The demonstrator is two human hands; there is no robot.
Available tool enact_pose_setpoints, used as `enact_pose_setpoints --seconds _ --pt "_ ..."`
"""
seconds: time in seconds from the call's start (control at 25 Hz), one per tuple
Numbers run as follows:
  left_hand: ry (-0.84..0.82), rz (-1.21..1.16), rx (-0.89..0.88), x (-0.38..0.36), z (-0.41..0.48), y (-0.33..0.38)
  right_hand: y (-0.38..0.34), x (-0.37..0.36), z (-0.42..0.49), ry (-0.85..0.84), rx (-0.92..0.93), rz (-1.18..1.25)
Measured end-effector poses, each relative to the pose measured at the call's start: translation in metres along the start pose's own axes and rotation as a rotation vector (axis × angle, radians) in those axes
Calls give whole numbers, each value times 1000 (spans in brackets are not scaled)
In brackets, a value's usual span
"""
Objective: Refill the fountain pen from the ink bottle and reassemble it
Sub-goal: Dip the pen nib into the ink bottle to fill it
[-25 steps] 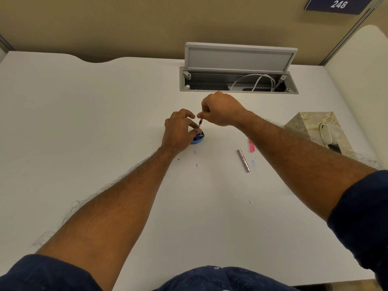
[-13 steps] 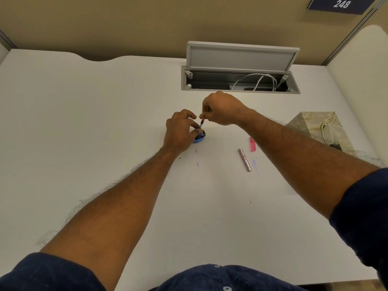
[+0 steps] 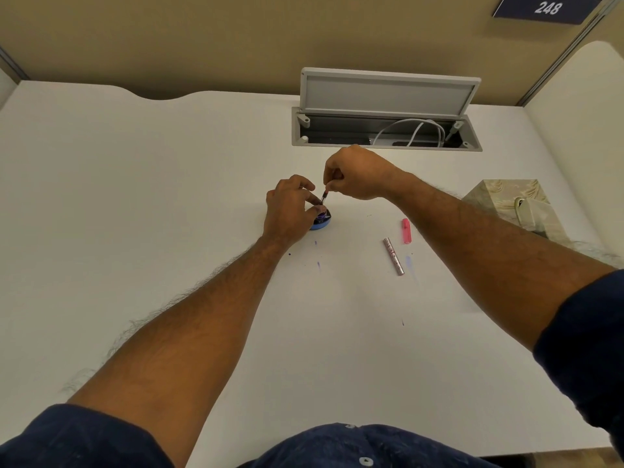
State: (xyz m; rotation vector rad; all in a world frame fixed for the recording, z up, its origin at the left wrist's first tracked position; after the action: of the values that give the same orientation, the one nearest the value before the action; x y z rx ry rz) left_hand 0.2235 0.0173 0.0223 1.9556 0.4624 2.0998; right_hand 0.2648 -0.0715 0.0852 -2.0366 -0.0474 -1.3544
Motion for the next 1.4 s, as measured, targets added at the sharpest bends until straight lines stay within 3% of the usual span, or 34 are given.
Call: enact_pose_setpoints --seconds 0.28,0.52,1.4 --pt "0 -3 -7 0 -1 2 4 1 4 94 -52 -167" --pt "16 -8 -14 1 -3 -1 5 -2 3 37 -21 -39" --pt "15 -37 -13 -2 -5 1 10 -6 -2 74 -76 -144"
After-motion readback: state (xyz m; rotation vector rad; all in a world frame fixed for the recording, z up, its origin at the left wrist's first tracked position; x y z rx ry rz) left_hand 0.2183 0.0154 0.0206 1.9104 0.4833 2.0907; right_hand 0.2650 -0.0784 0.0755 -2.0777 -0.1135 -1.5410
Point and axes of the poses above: each hand's wrist, its own z-axis towards the middle knuckle, its own x-axis out of the back of the hand, y = z × x, the point moved 10 cm from there along z, towards the middle knuckle, and after that the axes turned 15 degrees about z, right-handed, at the moved point
